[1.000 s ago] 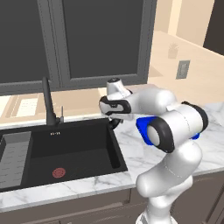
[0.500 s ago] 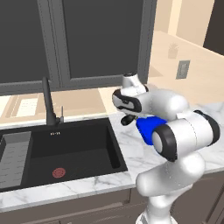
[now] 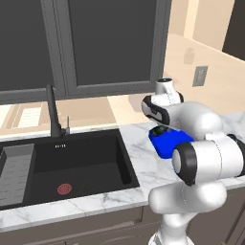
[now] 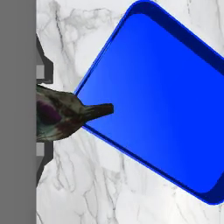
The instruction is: Pick up all produce items and place them in the sink. Turn on the sink faucet to wash them. Then turn the sink off and put them in the tray.
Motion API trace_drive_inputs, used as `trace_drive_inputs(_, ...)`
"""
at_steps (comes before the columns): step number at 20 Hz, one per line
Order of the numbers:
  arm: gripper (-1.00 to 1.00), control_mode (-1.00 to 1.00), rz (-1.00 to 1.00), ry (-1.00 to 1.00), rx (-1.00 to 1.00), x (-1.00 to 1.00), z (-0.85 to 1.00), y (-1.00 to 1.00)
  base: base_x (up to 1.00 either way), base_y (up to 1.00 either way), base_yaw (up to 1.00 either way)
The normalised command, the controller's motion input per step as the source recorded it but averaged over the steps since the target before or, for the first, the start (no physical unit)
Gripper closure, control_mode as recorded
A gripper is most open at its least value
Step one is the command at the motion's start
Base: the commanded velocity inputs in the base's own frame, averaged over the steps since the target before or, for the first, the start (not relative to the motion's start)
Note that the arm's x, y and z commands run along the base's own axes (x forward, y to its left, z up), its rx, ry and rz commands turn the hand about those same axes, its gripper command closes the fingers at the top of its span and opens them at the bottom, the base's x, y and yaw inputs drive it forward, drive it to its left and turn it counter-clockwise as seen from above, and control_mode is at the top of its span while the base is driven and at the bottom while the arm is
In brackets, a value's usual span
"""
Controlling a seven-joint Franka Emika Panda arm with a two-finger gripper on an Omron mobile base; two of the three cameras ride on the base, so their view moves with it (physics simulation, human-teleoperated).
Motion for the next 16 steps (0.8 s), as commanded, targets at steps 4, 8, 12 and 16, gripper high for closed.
trace_drive_inputs(4, 1.00, -1.00, -0.17, 0.00, 0.00, -0.11, 0.02, -0.79, 0.00, 0.00, 0.00)
trace_drive_inputs(8, 1.00, -1.00, -0.16, 0.00, 0.00, -0.01, -0.01, -0.74, 0.00, 0.00, 0.00)
trace_drive_inputs(12, 1.00, -1.00, -0.11, 0.00, 0.00, 0.05, -0.15, -0.52, 0.00, 0.00, 0.00)
trace_drive_inputs(16, 1.00, -1.00, -0.05, 0.00, 0.00, 0.14, -0.25, -0.41, 0.00, 0.00, 0.00)
